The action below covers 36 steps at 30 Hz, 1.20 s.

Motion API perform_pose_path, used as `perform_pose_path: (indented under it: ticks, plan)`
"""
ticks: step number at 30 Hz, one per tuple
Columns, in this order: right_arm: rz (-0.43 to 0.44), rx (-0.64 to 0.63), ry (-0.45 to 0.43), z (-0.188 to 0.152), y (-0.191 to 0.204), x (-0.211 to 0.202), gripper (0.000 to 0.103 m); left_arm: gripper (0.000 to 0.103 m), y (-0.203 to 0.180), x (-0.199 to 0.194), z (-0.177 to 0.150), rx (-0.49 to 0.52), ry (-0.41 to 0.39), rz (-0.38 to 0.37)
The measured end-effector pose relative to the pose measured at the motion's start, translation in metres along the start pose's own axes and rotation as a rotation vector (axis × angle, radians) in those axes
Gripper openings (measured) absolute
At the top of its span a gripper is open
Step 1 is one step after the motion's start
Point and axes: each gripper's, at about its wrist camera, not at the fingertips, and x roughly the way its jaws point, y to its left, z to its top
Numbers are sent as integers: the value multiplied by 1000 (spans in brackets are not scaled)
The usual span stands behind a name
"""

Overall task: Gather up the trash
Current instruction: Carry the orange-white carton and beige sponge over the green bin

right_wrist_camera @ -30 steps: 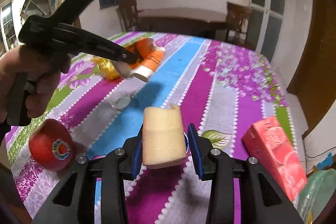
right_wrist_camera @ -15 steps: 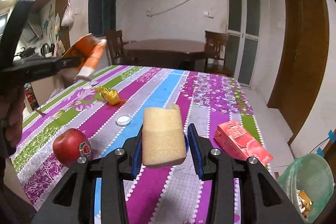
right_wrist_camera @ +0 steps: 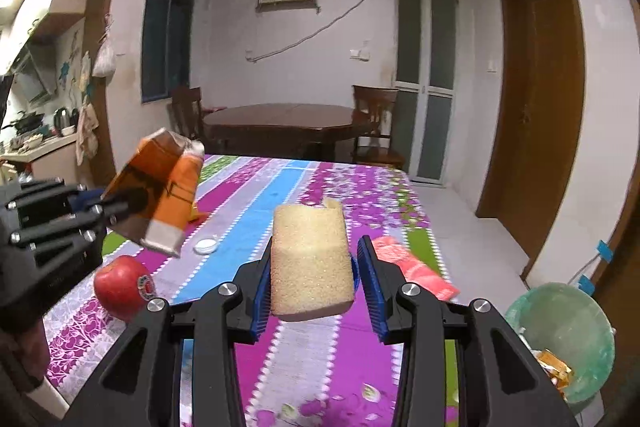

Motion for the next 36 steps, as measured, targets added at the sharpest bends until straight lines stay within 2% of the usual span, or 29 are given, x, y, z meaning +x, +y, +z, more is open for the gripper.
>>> perform_pose_path:
  ticks: [13,18,29,36]
  plan:
    - [-93,36,-40,1,-50,-54,40,9,-47,-17,11,35,-51,-76]
    - [-136,46,-48,1,-77,-75,40,9,-73,-21,19,55,-67,-130]
    - [-261,94,-34,-8,-168,-112,40,9,-141,-5,43,92,-86,-283]
    - [-362,132,-1,-22,-246,-131,40,9,-193,16,61,136,-81,-376]
